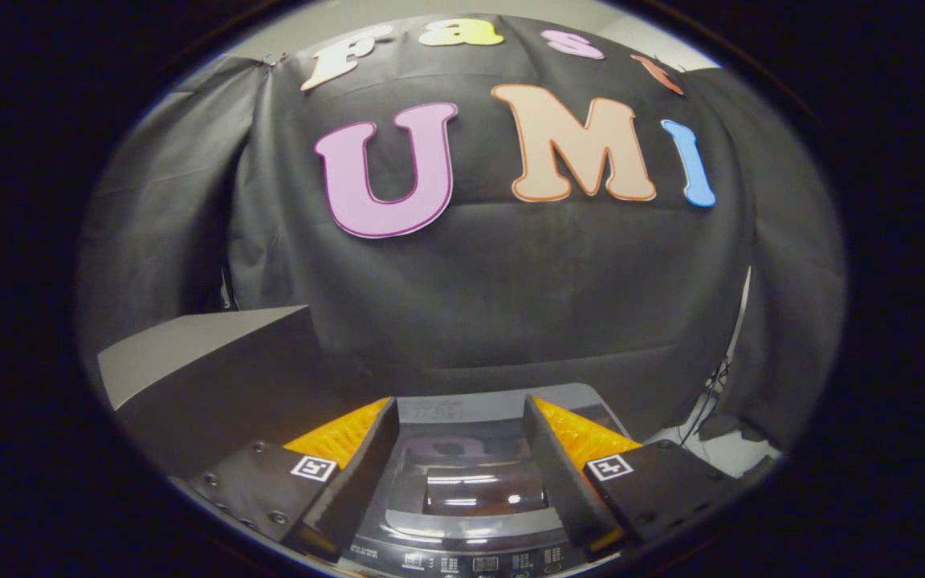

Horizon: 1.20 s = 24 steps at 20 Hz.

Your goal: Put the clothes into the washing machine and then close the washing machine lid.

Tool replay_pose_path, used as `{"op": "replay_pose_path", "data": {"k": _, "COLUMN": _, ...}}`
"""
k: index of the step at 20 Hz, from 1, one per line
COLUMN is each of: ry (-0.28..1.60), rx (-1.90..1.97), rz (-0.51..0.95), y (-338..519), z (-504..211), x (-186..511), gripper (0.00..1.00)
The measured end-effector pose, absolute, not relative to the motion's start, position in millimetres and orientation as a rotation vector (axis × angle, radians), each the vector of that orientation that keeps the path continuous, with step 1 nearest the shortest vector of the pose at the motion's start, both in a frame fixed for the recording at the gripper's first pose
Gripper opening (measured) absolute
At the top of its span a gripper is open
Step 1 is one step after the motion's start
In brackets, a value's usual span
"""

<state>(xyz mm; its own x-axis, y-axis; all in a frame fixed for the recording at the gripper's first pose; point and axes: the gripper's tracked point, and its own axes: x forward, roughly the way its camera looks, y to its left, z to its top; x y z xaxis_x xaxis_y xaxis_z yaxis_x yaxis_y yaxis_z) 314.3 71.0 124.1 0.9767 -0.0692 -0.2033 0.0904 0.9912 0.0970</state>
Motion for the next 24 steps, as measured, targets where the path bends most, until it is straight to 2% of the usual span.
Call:
{"op": "replay_pose_path", "data": {"k": 13, "ry": 0.003, "rx": 0.064, "rz": -0.055, "y": 40, "z": 129, "x": 158, "gripper": 0.96}}
{"op": "replay_pose_path", "data": {"k": 24, "ry": 0.007, "rx": 0.031, "rz": -0.086, "y": -8, "z": 55, "x": 41, "gripper": 0.96}}
